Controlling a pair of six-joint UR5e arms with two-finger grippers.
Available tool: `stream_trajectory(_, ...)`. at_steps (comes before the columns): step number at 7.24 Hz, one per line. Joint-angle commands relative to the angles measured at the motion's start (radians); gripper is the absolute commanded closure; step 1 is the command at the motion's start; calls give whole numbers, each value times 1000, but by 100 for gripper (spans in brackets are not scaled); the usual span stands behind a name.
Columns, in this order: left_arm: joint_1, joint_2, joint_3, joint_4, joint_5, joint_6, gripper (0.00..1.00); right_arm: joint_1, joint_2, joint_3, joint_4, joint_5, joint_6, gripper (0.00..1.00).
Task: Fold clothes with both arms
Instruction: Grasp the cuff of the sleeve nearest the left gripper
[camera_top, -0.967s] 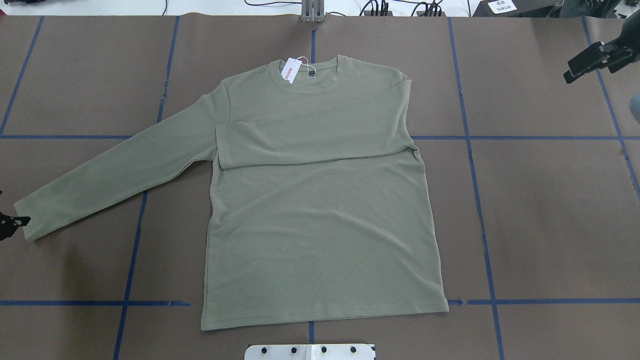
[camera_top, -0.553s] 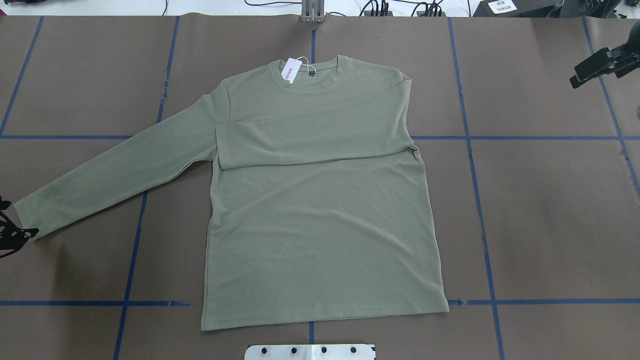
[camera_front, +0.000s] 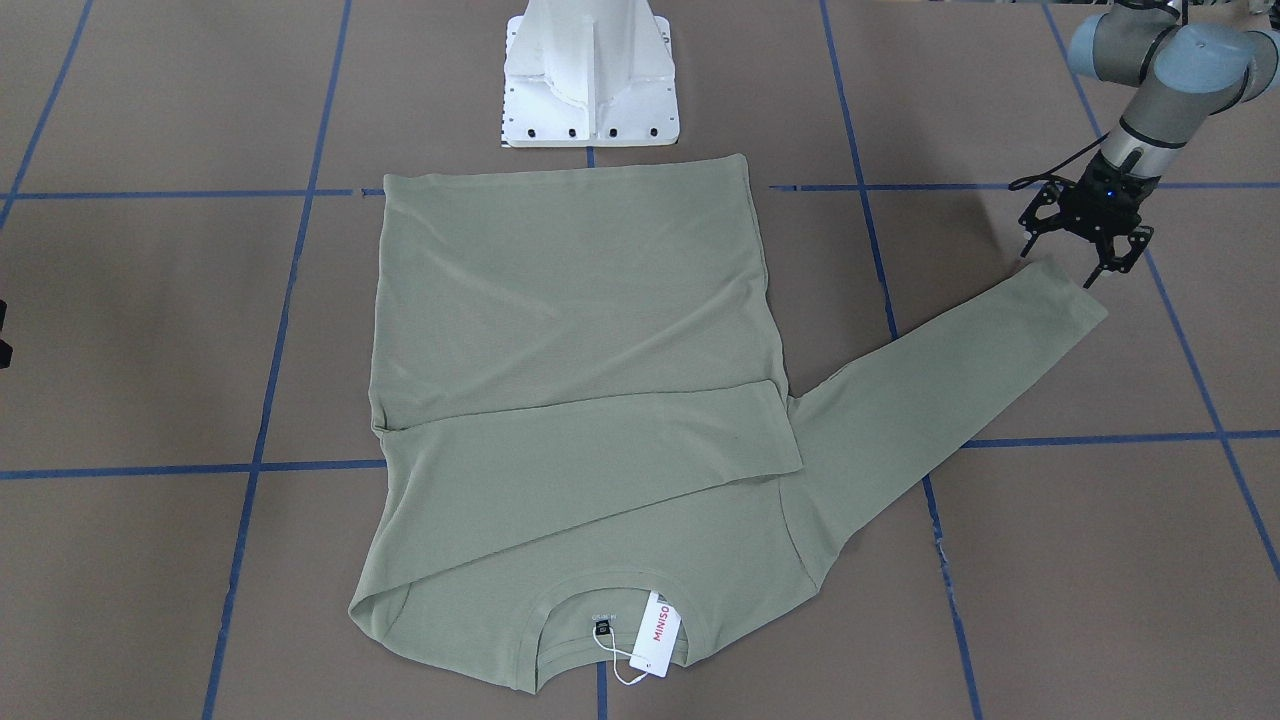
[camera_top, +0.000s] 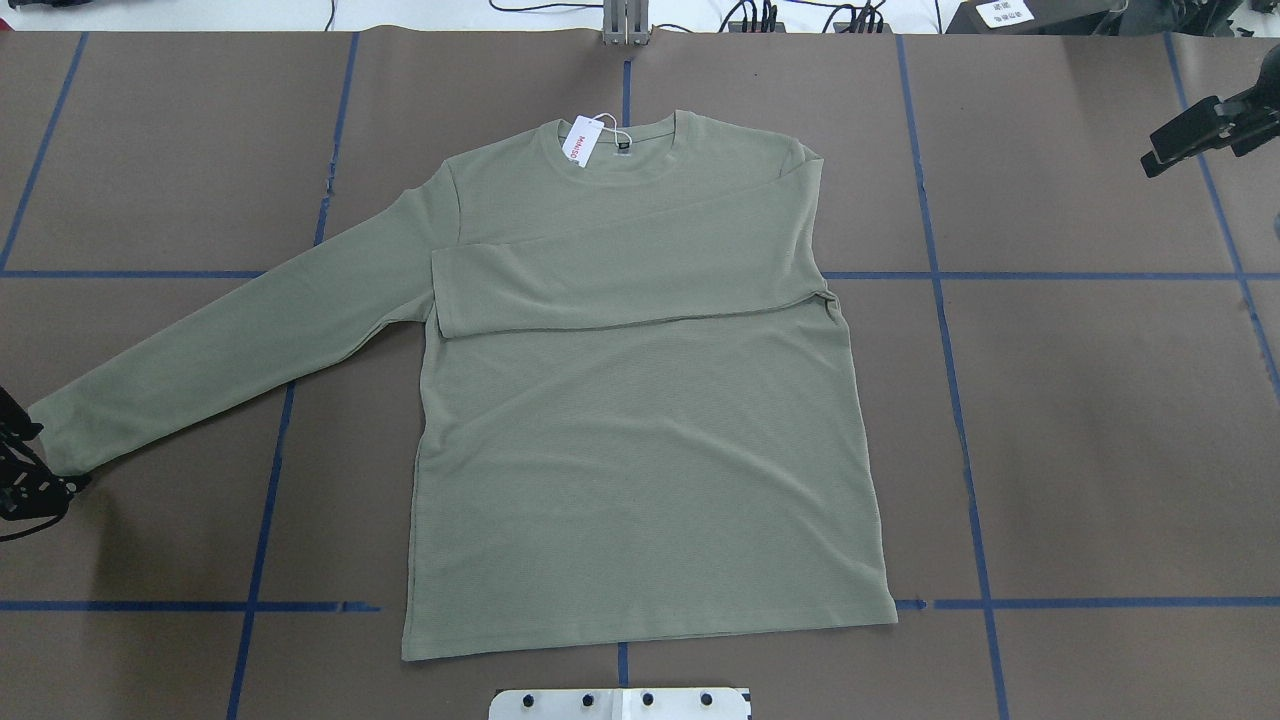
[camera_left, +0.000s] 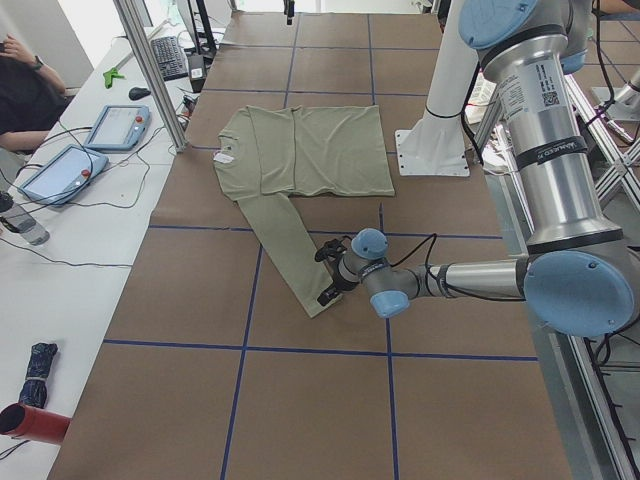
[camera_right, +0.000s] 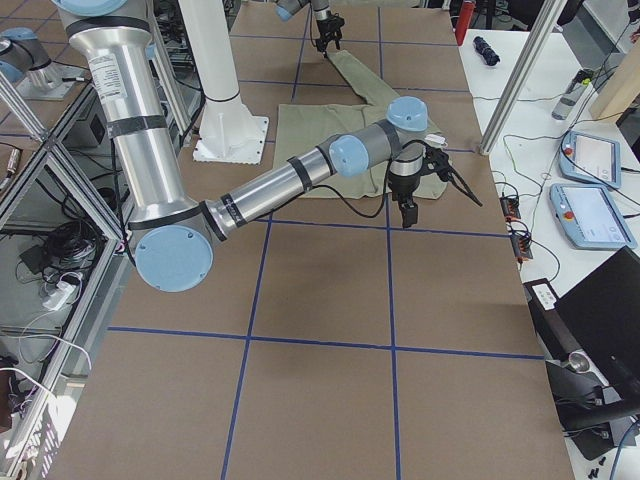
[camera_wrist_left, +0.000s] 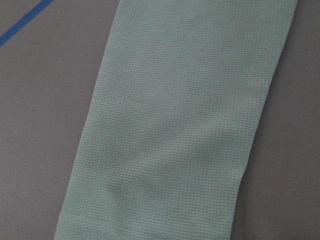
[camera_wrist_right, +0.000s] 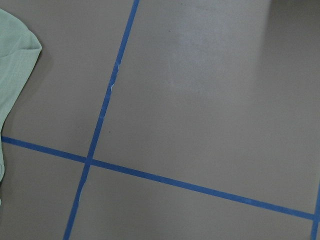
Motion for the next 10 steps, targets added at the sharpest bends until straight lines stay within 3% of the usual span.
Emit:
stream_trajectory(1,2,5,0,-3,4,0,100,0,1,1,0,0,2,0)
stream_trajectory(5,-55,-9,-64,-20,-8,-3,100,0,-14,1,0,-2,-11,0)
stream_trajectory(7,-235,-180,-69,-3,-55,-44,100,0,-43,0,0,-2,-15,0)
stream_trajectory(8,-254,-289,-66,42,-75,-181,100,0,-51,0,0,-3,-15,0)
stream_trajectory(10,-251,-540,-58,253,-66,-358,100,0,-52,-2,0,-3,-11,0)
